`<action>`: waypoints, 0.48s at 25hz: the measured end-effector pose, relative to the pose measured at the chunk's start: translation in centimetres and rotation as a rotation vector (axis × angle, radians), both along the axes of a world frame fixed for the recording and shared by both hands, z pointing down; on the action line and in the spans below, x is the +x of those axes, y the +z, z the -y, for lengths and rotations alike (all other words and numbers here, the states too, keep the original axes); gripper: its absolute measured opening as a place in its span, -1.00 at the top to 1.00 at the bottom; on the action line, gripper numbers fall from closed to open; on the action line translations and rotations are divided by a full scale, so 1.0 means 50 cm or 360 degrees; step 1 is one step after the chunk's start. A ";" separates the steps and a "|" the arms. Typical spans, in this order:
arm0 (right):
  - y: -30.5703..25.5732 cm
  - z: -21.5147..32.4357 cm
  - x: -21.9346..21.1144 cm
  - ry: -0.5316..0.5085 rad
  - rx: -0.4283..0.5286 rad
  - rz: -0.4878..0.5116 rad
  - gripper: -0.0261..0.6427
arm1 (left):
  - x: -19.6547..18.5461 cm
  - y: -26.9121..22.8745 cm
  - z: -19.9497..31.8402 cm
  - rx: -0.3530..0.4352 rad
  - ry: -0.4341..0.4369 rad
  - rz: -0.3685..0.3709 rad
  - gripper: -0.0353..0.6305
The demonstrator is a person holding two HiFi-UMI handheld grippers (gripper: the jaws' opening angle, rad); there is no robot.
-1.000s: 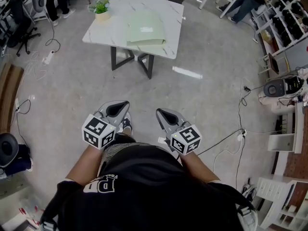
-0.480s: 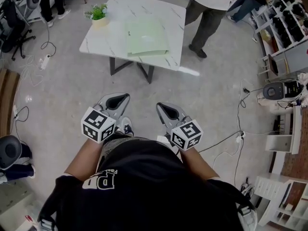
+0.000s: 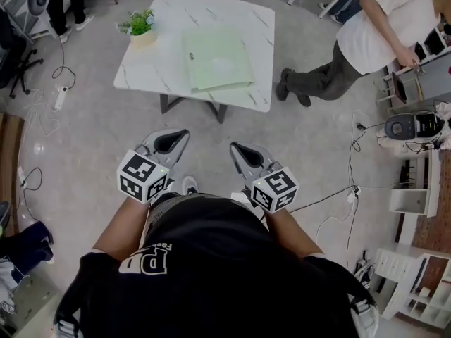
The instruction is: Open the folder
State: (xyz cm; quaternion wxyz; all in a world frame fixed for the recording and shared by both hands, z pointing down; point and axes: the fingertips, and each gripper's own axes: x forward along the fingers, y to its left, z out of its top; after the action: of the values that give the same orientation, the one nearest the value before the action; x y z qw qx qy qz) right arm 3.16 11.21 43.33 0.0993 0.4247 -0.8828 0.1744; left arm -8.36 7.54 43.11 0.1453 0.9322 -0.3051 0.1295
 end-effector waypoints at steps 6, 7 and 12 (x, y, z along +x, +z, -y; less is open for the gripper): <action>-0.003 0.048 -0.019 0.0049 0.0014 -0.0036 0.92 | -0.020 0.000 0.056 0.0021 0.0046 -0.0027 0.73; -0.002 0.054 -0.023 0.0052 0.0015 -0.0039 0.92 | -0.023 0.004 0.064 0.0019 0.0049 -0.0029 0.73; 0.009 0.078 -0.038 0.0056 -0.0004 -0.0055 0.92 | -0.035 0.029 0.084 -0.0021 0.0065 -0.0033 0.73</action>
State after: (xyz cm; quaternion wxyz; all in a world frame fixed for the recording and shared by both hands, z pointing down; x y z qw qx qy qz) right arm 1.23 7.30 43.80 0.1120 0.4431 -0.8731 0.1700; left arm -10.09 3.35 44.55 0.1521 0.9385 -0.2837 0.1248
